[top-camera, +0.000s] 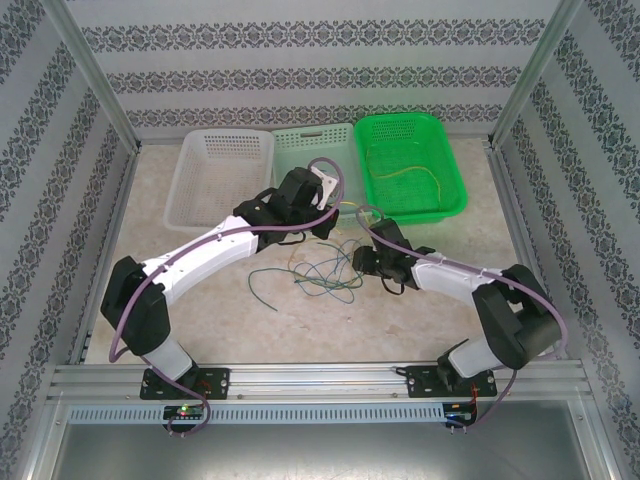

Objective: Untangle the cables

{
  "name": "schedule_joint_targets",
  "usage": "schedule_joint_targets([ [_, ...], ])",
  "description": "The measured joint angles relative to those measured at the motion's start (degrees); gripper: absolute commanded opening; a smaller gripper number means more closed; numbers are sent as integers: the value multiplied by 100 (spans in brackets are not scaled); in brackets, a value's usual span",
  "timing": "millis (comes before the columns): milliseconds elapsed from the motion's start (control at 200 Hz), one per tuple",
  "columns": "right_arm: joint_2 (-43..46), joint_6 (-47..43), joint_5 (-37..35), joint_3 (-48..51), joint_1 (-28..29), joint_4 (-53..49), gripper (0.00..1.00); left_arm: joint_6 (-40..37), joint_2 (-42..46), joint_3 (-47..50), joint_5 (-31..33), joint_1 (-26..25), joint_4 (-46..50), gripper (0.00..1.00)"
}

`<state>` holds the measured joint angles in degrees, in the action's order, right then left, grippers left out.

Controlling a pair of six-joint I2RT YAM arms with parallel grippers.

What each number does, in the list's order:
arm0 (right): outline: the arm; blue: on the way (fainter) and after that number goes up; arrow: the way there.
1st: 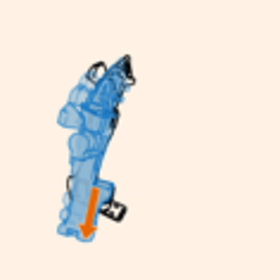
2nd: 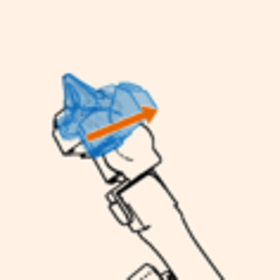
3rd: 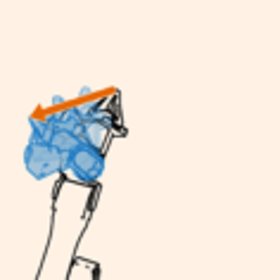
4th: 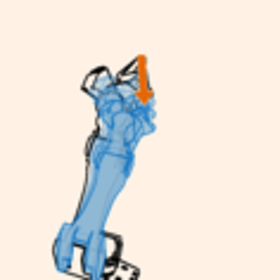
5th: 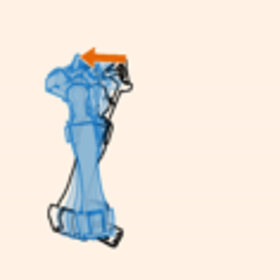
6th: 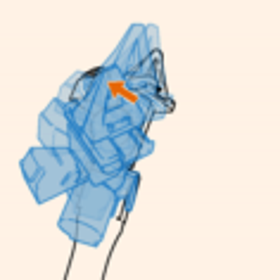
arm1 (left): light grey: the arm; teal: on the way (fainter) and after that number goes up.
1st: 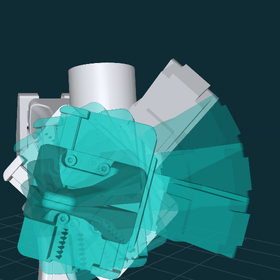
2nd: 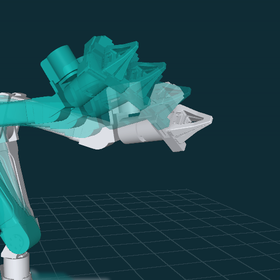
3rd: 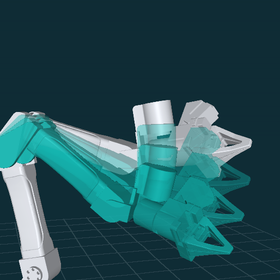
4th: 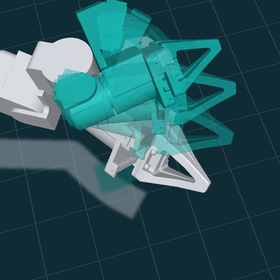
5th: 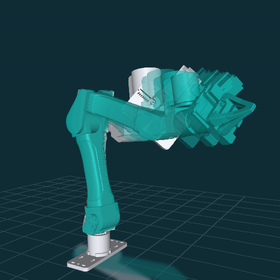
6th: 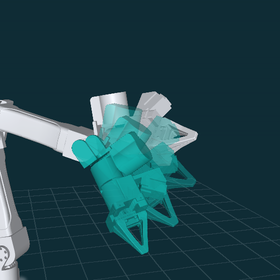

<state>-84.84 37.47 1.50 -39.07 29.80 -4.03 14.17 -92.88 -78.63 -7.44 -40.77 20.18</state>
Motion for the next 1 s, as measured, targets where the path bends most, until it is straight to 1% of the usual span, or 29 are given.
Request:
schedule_joint_targets([
  [65,83,-22,-127,-9,0,-116,3,-46,79,2,90,0,4,0],
  [110,223,-111,-219,-11,11,-273,0,-79,127,2,157,2,11,0],
  [225,815,-358,-538,-111,28,-964,0,-179,199,24,289,31,28,0],
  [365,1405,-863,-1099,-857,48,-2409,0,-225,197,50,385,83,131,0],
  [470,1513,-1220,-1591,-1543,61,-3383,0,-247,164,50,455,116,216,0],
  [570,1502,-1543,-2323,-2223,170,-4304,0,-260,116,50,501,116,293,0],
  [644,1478,-1720,-2883,-2601,267,-4817,0,-264,96,50,520,116,345,0],
  [739,1453,-1943,-3442,-2938,308,-5200,0,-282,94,50,579,116,389,0],
  [829,1462,-2138,-3628,-3047,308,-5250,0,-315,94,50,623,116,393,0],
  [909,1467,-2315,-3589,-3053,251,-5213,0,-374,94,50,680,116,409,0],
  [949,1467,-2409,-3381,-3067,114,-5191,0,-444,94,48,737,116,442,0],
  [999,1449,-2496,-3071,-3134,-103,-5191,0,-522,92,33,778,116,492,3],
])
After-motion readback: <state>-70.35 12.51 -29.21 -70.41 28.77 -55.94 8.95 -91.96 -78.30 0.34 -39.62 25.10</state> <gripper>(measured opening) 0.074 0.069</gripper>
